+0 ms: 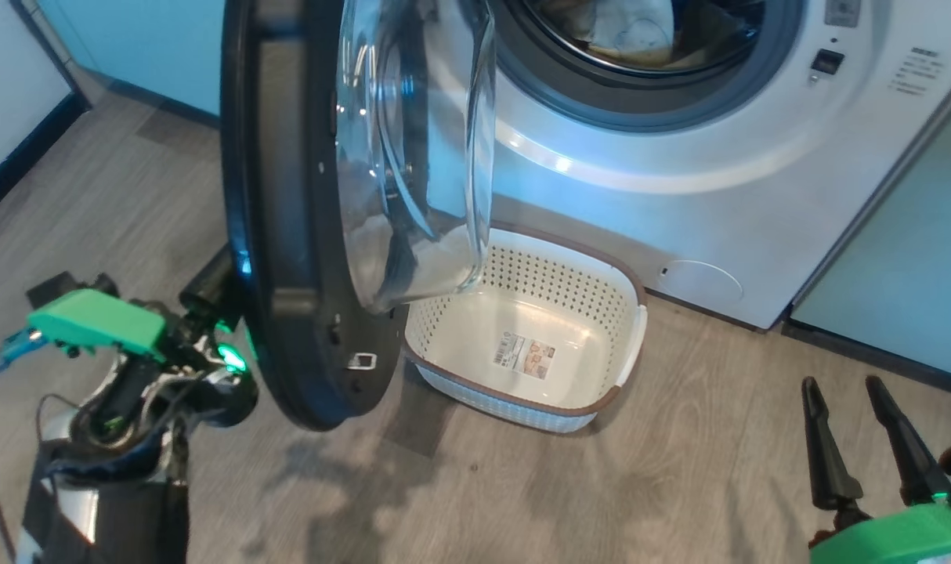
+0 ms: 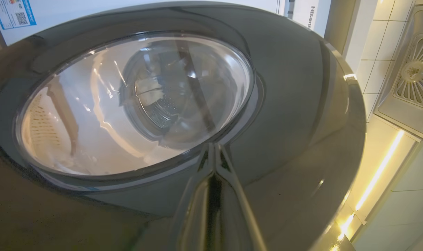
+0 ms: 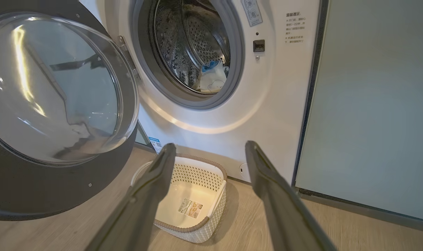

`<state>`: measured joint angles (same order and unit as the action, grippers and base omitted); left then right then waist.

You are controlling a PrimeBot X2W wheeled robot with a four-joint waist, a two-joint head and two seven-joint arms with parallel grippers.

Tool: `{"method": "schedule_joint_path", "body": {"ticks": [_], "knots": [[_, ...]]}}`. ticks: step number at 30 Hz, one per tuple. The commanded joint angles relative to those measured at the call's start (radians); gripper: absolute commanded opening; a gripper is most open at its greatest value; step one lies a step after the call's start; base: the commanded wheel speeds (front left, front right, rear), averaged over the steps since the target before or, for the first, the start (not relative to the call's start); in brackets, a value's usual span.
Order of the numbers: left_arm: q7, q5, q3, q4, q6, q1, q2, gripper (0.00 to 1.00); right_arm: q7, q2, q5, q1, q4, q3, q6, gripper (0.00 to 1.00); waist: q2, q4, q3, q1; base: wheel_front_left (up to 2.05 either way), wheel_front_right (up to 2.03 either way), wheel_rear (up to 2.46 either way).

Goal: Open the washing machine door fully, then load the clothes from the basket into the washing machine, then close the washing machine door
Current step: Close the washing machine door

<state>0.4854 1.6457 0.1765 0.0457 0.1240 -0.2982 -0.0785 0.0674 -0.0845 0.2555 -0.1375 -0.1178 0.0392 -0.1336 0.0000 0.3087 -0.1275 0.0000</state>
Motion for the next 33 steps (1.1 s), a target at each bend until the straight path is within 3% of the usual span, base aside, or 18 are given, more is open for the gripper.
{"method": "schedule_joint_path", "body": {"ticks": [1, 11, 33], "knots": [[0.002, -0.011, 0.015, -0.048, 0.007, -0.017, -0.009, 0.00, 0.014, -0.007, 0.005, 0.051, -0.029, 0.021, 0.003, 1.00, 0.0000, -0.011, -0.003, 0.0000, 0.00, 0.00, 0.00], [-0.031, -0.005, -0.046, -0.060, 0.007, -0.035, 0.023, 0.00, 0.028, -0.003, 0.008, 0.082, -0.014, 0.030, 0.003, 1.00, 0.0000, -0.073, -0.022, 0.0000, 0.00, 0.00, 0.00], [-0.100, 0.024, -0.128, -0.029, 0.007, -0.123, 0.028, 0.00, 0.084, 0.012, 0.031, 0.143, 0.050, 0.058, 0.003, 1.00, 0.0000, -0.277, -0.058, 0.0000, 0.00, 0.00, 0.00]]}}
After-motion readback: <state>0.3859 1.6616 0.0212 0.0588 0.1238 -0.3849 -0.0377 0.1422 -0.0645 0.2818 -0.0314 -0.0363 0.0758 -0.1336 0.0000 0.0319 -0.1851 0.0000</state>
